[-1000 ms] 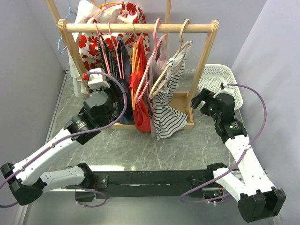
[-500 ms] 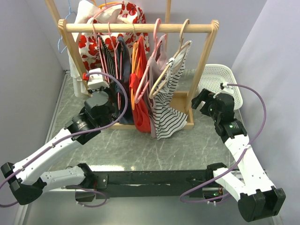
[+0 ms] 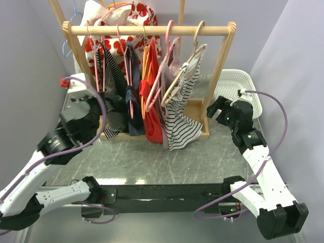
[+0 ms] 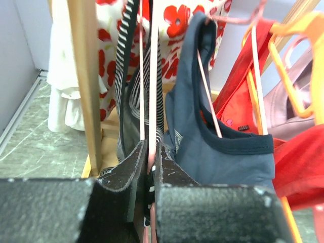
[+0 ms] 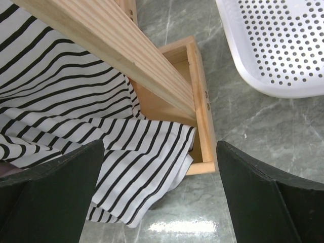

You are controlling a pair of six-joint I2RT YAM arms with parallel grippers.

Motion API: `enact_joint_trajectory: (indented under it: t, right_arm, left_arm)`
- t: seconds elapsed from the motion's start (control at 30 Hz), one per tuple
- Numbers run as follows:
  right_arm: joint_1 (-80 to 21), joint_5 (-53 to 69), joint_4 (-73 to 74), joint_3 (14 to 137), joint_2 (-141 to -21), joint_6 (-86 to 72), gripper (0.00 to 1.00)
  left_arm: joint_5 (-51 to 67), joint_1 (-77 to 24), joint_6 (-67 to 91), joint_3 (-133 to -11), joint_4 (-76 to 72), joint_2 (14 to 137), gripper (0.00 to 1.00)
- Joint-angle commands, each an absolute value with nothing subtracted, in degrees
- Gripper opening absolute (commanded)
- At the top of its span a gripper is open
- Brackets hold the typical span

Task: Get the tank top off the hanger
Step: Pick up the hanger from the clothesline.

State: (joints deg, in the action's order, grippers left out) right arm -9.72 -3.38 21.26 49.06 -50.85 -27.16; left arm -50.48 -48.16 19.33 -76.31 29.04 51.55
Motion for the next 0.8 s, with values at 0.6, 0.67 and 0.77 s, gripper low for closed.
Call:
enact_joint_trajectory:
  t: [0.6, 0.67, 0.77]
  right_arm:
    - [-9.5, -2.5, 21.4, 50.1, -50.6, -26.3, 1.0]
    - [-9.5, -2.7, 21.8, 50.2, -50.2, -26.4, 1.0]
    - [-9.5, -2.5, 22.7, 50.5, -49.6, -26.4, 1.0]
  left_arm:
    - [-31.4, -48.3, 20.9, -93.2, 52.6, 41.9, 0.01]
    - [-29.8, -48.3, 21.5, -95.1, 55.4, 42.2, 0.01]
    - [-26.6, -48.3, 22.6, -95.7, 57.3, 41.3, 0.01]
